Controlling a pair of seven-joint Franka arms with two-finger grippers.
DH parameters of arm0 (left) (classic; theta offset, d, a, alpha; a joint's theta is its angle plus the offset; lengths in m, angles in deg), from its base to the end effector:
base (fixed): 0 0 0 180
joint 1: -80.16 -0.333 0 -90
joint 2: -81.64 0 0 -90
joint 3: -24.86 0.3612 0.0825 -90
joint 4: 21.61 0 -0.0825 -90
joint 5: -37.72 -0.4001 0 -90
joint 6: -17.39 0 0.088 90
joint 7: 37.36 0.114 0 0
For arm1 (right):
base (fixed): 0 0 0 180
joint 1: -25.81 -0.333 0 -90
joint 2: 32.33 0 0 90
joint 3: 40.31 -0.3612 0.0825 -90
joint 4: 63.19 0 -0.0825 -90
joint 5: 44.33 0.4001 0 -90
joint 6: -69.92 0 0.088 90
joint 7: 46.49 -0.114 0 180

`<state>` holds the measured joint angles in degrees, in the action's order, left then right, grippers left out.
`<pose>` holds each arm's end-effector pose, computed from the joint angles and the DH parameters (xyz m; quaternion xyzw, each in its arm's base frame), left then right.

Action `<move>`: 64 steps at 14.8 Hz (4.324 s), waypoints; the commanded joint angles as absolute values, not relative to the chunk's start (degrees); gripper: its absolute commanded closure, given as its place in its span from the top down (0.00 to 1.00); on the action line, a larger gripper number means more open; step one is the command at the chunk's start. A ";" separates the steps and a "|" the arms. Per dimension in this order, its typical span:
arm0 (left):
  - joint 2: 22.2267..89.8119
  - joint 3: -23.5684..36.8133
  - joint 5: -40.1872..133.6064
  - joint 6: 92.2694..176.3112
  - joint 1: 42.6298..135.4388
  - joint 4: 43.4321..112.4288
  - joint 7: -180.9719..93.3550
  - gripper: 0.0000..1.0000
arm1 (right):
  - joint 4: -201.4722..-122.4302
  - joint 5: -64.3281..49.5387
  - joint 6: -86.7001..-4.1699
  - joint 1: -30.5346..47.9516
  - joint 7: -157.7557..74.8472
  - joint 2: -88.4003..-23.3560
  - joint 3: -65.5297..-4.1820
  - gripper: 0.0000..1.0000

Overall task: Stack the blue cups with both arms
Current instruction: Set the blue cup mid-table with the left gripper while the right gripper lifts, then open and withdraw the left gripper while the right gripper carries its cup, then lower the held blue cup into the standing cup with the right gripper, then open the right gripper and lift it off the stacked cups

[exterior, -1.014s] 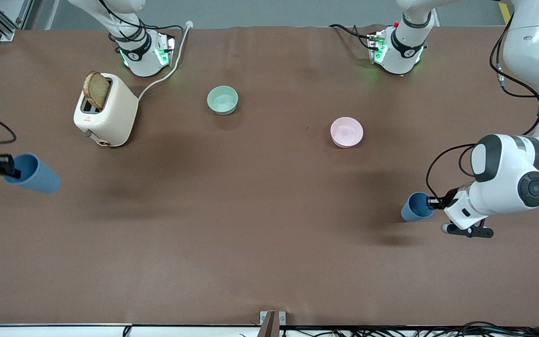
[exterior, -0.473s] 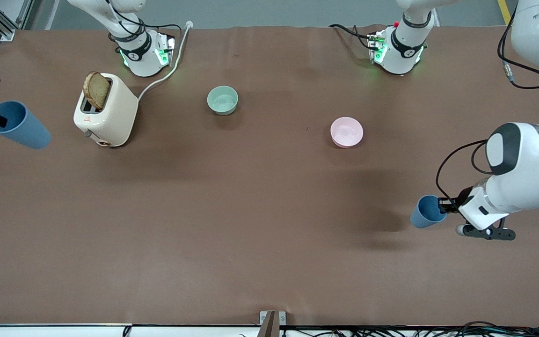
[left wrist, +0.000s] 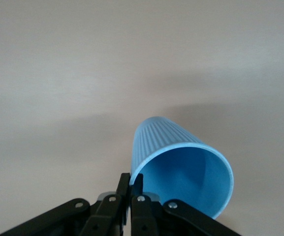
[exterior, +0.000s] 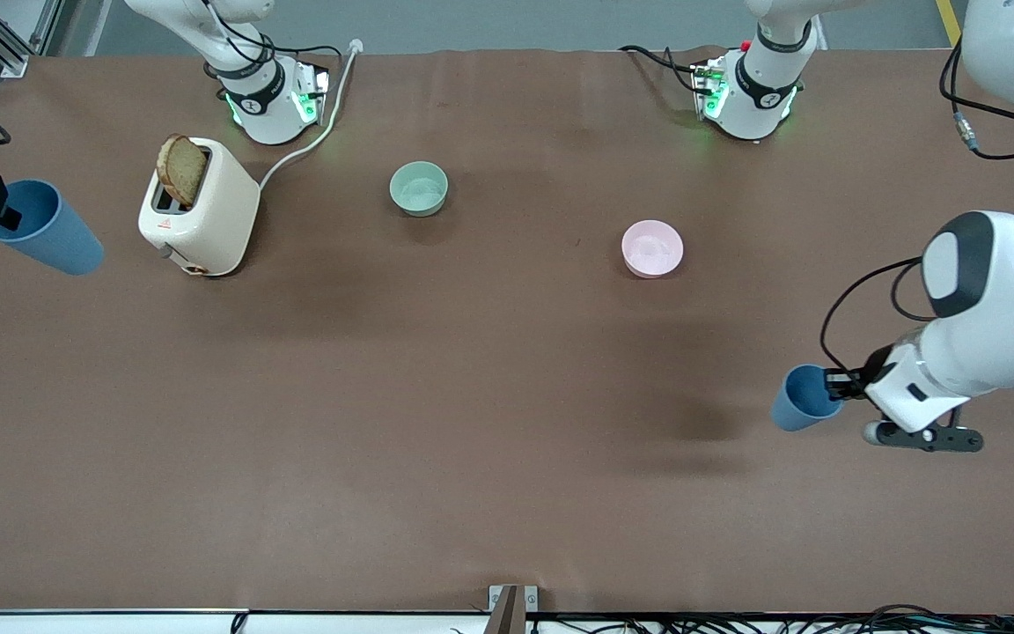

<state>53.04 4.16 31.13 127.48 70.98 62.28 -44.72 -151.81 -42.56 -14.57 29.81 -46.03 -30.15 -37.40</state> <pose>0.7222 -0.0900 0.4338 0.9988 -0.0365 -0.0098 0.0300 0.5434 -0.0627 0.6874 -0.9982 0.0550 0.0160 0.0174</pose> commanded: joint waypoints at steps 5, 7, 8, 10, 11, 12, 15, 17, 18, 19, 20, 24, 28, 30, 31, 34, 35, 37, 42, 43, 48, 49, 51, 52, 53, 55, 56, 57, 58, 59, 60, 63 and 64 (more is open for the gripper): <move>48.52 0.69 30.95 129.09 87.35 60.66 -73.98 0.00 | -149.85 -43.36 -11.82 29.76 -46.22 -32.06 -37.49 0.04; 46.58 0.69 31.04 131.46 91.04 60.66 -78.82 0.00 | -149.94 -43.36 -11.90 29.76 -46.13 -32.06 -37.58 0.04; 45.70 0.69 31.13 132.60 92.71 60.75 -80.67 0.00 | -149.94 -43.36 -11.90 29.76 -46.13 -32.06 -37.58 0.04; 43.51 0.69 30.86 135.59 95.79 60.84 -83.75 0.00 | -150.03 -43.10 -12.17 29.76 -46.05 -32.06 -37.58 0.04; 42.45 0.78 30.86 137.43 97.11 60.92 -84.89 0.01 | -150.12 -42.84 -12.25 29.85 -45.96 -32.06 -37.58 0.04; 41.48 0.78 30.86 139.54 98.34 61.10 -86.04 0.01 | -150.73 -42.57 -12.52 29.85 -45.00 -31.98 -37.58 0.04; 39.54 0.78 30.60 142.19 100.02 61.19 -87.81 0.02 | -151.00 -42.48 -12.52 29.85 -44.82 -31.97 -37.49 0.04; 39.02 0.78 30.77 142.46 100.72 61.19 -87.98 0.05 | -151.00 -42.40 -12.52 29.85 -44.82 -31.89 -37.49 0.04; 38.93 0.78 31.04 143.16 101.16 61.19 -87.98 0.08 | -150.91 -42.39 -12.52 29.85 -44.82 -31.89 -37.58 0.04; 38.93 0.78 31.12 143.51 101.51 61.19 -88.07 0.13 | -150.91 -42.31 -12.52 29.85 -44.82 -31.97 -37.49 0.04; 38.93 0.78 31.13 143.51 101.52 61.19 -88.94 0.20 | -150.91 -42.31 -12.52 29.85 -44.82 -31.97 -37.49 0.04; 40.06 0.87 30.34 143.08 100.99 60.92 -89.57 0.91 | -150.64 -42.31 -12.52 29.50 -44.99 -31.89 -37.58 0.04; 46.64 1.22 30.33 137.47 96.26 60.40 -87.81 1.00 | -150.38 -40.64 -15.06 24.33 -47.61 -31.89 -37.67 0.04; 50.07 1.22 30.33 132.03 92.92 57.51 -85.80 1.00 | -150.38 -40.64 -17.60 18.89 -55.24 -32.06 -37.67 0.04; 51.22 0.96 30.33 128.26 91.25 56.19 -83.96 1.00 | -150.38 -40.64 -19.36 15.99 -59.02 -32.67 -37.67 0.04; 55.87 1.13 30.33 121.99 86.60 54.42 -76.94 1.00 | -150.38 -40.55 -24.10 7.82 -71.93 -36.70 -37.67 0.04; 57.45 1.22 30.25 121.63 84.57 54.51 -74.21 1.00 | -150.38 -40.72 -26.38 4.40 -76.32 -38.29 -37.67 0.03; 59.40 1.22 30.16 121.54 79.92 54.51 -67.63 1.00 | -150.03 -40.81 -30.78 -0.63 -84.86 -42.06 -37.67 0.03; 63.17 1.22 30.07 120.76 72.88 54.68 -55.65 1.00 | -149.77 -37.67 -41.94 -8.28 -93.42 -51.65 -37.67 0.01; 63.97 1.22 30.07 119.79 72.00 54.68 -54.94 1.00 | -149.77 -35.56 -44.57 -9.51 -93.42 -53.14 -37.67 0.01; 69.59 1.22 30.16 113.64 68.48 54.86 -52.93 1.00 | -149.85 -33.08 -54.43 -16.11 -98.15 -60.27 -37.67 0.01; 70.82 1.13 30.16 112.67 67.69 54.95 -51.52 1.00 | -149.77 -33.08 -55.31 -17.07 -98.77 -61.23 -37.67 0.00; 71.97 1.13 30.68 110.56 67.24 54.95 -50.45 1.00 | -149.85 -33.08 -57.42 -17.61 -98.87 -62.90 -37.67 0.01; 72.58 1.22 30.95 110.29 67.15 55.03 -50.45 1.00 | -149.85 -33.08 -58.21 -17.87 -98.78 -63.35 -37.67 0.00; 72.94 1.22 30.95 110.20 67.15 55.12 -50.45 1.00 | -149.85 -33.17 -58.48 -17.87 -98.78 -63.70 -37.58 0.00; 73.55 1.22 30.95 110.12 66.63 55.47 -50.37 1.00 | -149.85 -33.17 -58.49 -17.79 -98.78 -63.96 -37.58 0.01; 73.55 0.78 31.12 110.12 65.58 55.47 -50.28 1.00 | -149.94 -33.17 -58.49 -17.87 -98.78 -64.31 -37.58 0.01; 73.64 0.60 31.13 110.12 65.14 55.47 -50.02 1.00 | -149.85 -33.17 -58.57 -17.87 -98.69 -64.58 -37.58 0.01; 73.90 1.04 31.30 110.03 65.48 55.56 -49.23 1.00 | -149.94 -33.25 -58.84 -17.96 -98.61 -65.10 -37.58 0.01; 75.47 2.52 31.74 110.03 66.87 56.34 -48.18 1.00 | -150.03 -33.34 -59.27 -17.88 -98.61 -65.28 -37.58 0.01; 76.53 5.93 32.79 110.11 69.59 58.62 -47.47 1.00 | -150.12 -33.43 -59.28 -17.87 -98.52 -65.37 -37.58 0.01; 81.10 16.57 36.92 110.64 77.76 64.68 -44.66 1.00 | -150.38 -33.61 -59.10 -18.05 -98.52 -65.63 -37.58 0.27; 82.59 19.99 37.19 110.82 80.48 66.88 -44.65 1.00 | -150.21 -33.78 -59.28 -17.96 -98.43 -65.64 -37.49 0.61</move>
